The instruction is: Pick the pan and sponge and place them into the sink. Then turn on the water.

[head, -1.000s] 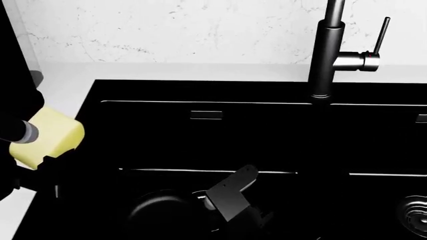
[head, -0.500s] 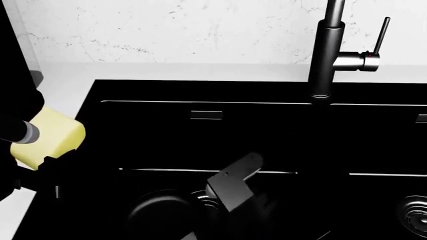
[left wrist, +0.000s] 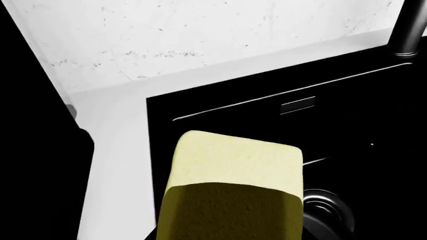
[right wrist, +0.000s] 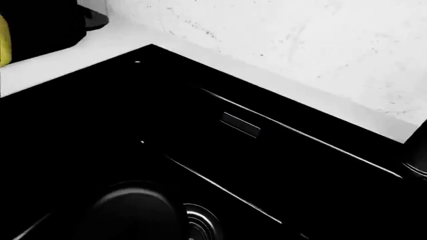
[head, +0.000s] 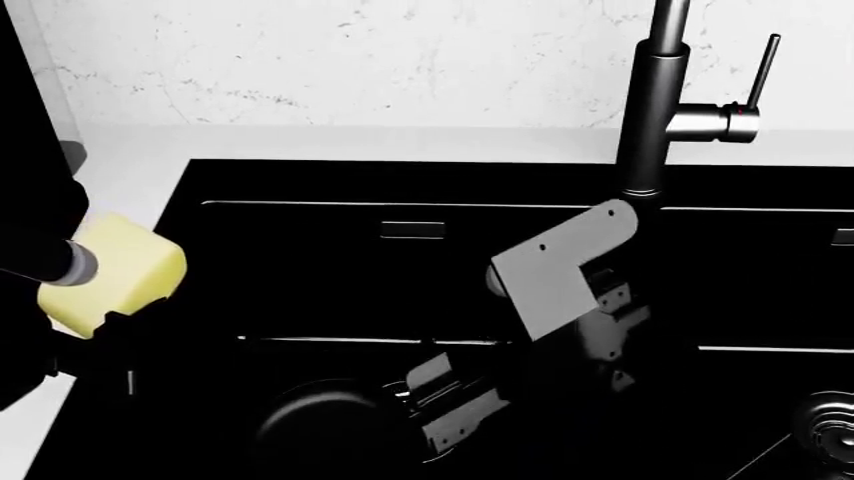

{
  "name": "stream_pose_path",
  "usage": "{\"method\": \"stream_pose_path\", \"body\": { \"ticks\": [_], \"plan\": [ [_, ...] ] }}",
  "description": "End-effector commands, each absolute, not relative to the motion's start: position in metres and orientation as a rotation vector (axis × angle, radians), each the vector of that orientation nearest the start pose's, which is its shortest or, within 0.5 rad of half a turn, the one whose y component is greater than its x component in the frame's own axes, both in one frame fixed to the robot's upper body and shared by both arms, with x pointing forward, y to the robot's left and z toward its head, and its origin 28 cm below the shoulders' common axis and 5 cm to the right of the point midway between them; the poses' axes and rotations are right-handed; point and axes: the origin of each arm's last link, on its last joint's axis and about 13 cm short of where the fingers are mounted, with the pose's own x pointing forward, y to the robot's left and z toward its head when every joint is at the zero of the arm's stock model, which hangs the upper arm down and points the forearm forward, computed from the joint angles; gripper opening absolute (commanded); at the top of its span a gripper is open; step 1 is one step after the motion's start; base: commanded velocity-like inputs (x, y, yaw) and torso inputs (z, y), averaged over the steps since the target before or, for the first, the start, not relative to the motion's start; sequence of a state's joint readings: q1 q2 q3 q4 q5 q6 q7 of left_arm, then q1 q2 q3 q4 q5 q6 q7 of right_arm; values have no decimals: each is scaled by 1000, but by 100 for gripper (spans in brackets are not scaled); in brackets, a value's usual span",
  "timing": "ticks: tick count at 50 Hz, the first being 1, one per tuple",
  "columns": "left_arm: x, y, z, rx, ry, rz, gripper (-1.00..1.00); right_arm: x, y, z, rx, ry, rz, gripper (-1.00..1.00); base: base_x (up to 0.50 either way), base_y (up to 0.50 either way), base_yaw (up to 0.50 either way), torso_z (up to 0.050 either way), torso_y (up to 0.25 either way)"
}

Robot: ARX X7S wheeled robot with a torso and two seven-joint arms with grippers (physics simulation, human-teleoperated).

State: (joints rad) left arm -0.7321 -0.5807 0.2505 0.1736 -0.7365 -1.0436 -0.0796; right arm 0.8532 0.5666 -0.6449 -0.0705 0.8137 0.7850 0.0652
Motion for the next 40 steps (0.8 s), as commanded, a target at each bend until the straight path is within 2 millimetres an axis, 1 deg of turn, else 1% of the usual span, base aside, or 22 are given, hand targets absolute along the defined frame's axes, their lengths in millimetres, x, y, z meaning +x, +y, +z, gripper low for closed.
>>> {"method": "stream_pose_path", "body": {
  "ticks": [1,6,8,10,12,18,20,23,27,29,32,35,40],
  "plan": [
    [296,273,180,135,319,-269,-100,290,-140,182,-208,185,363,100,0,0,0,0,0],
    [298,271,183,139,315,-293,-100,280,-150,185,-201,168,312,100,0,0,0,0,0],
    [300,268,185,131,309,-307,-100,272,-156,189,-213,159,288,100,0,0,0,0,0],
    [302,264,187,134,309,-326,-100,268,-161,190,-202,159,266,100,0,0,0,0,0],
    [307,251,186,142,309,-346,-100,264,-165,192,-199,155,241,100,0,0,0,0,0],
    [309,243,188,154,311,-400,-100,256,-172,198,-201,133,205,100,0,0,0,0,0],
    [312,236,187,163,317,-427,-100,252,-174,199,-194,130,194,100,0,0,0,0,0],
    [316,226,182,161,326,-451,-100,249,-176,198,-191,131,182,100,0,0,0,0,0],
    [322,217,176,163,354,-488,-100,247,-176,197,-185,130,176,100,0,0,0,0,0],
    [326,209,174,168,361,-518,-100,246,-177,197,-178,120,166,100,0,0,0,0,0],
    [328,203,170,175,373,-541,-100,245,-179,196,-170,112,141,100,0,0,0,0,0],
    [327,200,154,169,422,-558,-100,244,-180,195,-166,110,136,100,0,0,0,0,0],
    [329,193,143,152,449,-562,-100,245,-180,190,-162,118,136,100,0,0,0,0,0]
  ]
}}
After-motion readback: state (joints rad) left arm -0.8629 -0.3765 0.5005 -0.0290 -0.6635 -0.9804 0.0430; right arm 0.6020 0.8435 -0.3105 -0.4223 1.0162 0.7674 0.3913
